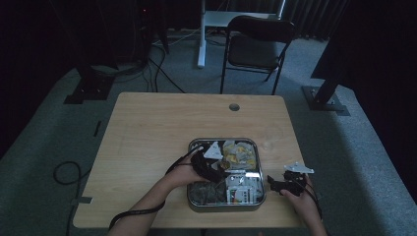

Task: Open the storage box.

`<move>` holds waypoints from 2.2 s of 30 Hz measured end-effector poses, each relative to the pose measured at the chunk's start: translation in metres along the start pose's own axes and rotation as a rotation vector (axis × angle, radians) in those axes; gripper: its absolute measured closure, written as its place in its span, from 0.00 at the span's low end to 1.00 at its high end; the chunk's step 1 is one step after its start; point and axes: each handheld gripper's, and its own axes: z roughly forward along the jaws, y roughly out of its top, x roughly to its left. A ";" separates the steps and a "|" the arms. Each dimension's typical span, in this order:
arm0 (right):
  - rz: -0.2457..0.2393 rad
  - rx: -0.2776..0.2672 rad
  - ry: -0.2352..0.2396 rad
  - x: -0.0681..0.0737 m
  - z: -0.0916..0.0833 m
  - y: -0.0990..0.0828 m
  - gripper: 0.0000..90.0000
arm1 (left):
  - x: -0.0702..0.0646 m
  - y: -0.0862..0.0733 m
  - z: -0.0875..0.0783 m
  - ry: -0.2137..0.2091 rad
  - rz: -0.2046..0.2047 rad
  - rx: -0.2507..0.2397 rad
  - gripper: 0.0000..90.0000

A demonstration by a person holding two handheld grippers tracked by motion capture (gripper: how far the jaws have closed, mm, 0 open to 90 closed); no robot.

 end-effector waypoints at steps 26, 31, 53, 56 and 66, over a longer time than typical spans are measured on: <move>0.000 0.000 0.000 0.000 0.000 0.000 0.11 | -0.001 0.003 0.015 -0.003 0.000 0.020 0.63; 0.000 0.000 0.000 0.000 0.000 0.000 0.11 | -0.001 0.004 0.015 0.002 0.002 0.027 0.65; -0.001 -0.001 -0.001 0.000 0.000 0.000 0.11 | -0.004 0.026 -0.011 0.026 0.040 0.008 0.66; -0.001 0.000 0.000 0.000 0.000 0.000 0.11 | -0.002 0.026 -0.018 0.030 0.032 -0.002 0.66; -0.001 0.000 0.000 0.000 0.000 0.000 0.11 | 0.010 0.018 -0.039 0.070 0.008 0.000 0.66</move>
